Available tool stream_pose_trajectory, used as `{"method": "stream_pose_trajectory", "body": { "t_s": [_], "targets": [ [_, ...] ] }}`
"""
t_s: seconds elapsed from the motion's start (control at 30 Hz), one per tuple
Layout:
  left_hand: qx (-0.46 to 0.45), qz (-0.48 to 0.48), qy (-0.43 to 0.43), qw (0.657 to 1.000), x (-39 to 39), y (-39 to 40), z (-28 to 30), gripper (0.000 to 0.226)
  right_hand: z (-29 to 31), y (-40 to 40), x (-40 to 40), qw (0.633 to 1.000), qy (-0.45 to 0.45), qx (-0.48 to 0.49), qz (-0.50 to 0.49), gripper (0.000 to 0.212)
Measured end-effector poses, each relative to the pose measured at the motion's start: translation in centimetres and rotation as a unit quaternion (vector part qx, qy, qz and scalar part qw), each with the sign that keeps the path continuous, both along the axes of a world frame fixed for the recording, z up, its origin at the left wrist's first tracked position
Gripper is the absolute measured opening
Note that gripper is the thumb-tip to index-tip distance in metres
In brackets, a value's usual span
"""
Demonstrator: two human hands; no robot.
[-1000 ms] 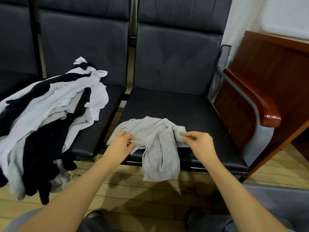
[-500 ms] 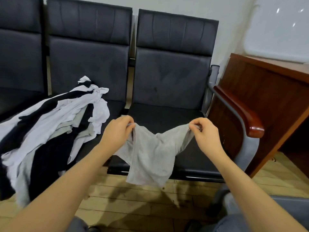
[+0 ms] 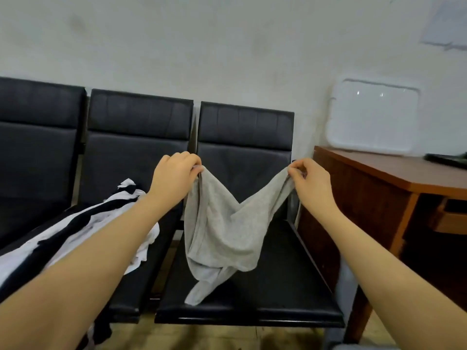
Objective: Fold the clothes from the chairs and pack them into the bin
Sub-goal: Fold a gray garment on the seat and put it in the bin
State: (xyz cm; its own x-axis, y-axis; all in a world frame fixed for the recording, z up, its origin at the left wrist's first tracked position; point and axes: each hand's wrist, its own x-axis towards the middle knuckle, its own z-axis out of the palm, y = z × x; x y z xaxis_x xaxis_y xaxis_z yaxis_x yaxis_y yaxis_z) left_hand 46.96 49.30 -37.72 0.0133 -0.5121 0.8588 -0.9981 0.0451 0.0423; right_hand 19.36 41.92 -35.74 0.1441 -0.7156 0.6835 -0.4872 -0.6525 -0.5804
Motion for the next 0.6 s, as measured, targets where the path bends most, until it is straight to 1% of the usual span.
{"method": "stream_pose_trajectory", "body": {
  "t_s": [0.07, 0.1, 0.23, 0.33, 0.37, 0.43, 0.5, 0.6],
  "targets": [
    [-0.006, 0.0, -0.009, 1.0, -0.2, 0.2, 1.8, 0.01, 1.8, 0.2, -0.4, 1.0, -0.009, -0.017, -0.003, 0.007],
    [-0.002, -0.004, 0.002, 1.0, -0.4, 0.3, 2.7, 0.011, 2.5, 0.2, -0.7, 1.0, -0.012, -0.026, -0.006, 0.007],
    [0.064, -0.045, 0.133, 0.988, -1.5, 0.9, 5.5, 0.017, 4.9, -0.1, -1.9, 0.999, -0.035, -0.037, -0.004, 0.013],
    [0.09, -0.078, 0.191, 0.974, -2.3, 0.9, 6.2, 0.019, 5.6, -0.1, -2.9, 1.0, -0.028, -0.009, 0.005, 0.027],
    [0.103, -0.081, 0.193, 0.972, -2.4, 0.8, 6.1, 0.024, 5.6, 0.0, -3.3, 1.0, -0.019, -0.001, 0.004, 0.031],
    [0.138, -0.064, 0.166, 0.974, -2.3, 0.5, 5.6, 0.028, 5.4, 0.2, -4.1, 1.0, -0.012, 0.013, 0.005, 0.035],
    [0.164, -0.028, 0.132, 0.977, -1.9, 0.3, 4.7, 0.028, 4.9, -0.2, -4.8, 1.0, -0.001, 0.023, 0.0, 0.033],
    [0.16, 0.019, 0.095, 0.982, -1.5, 0.2, 3.9, 0.028, 3.8, -1.0, -5.8, 0.998, 0.042, 0.045, -0.031, 0.025]
  ]
}}
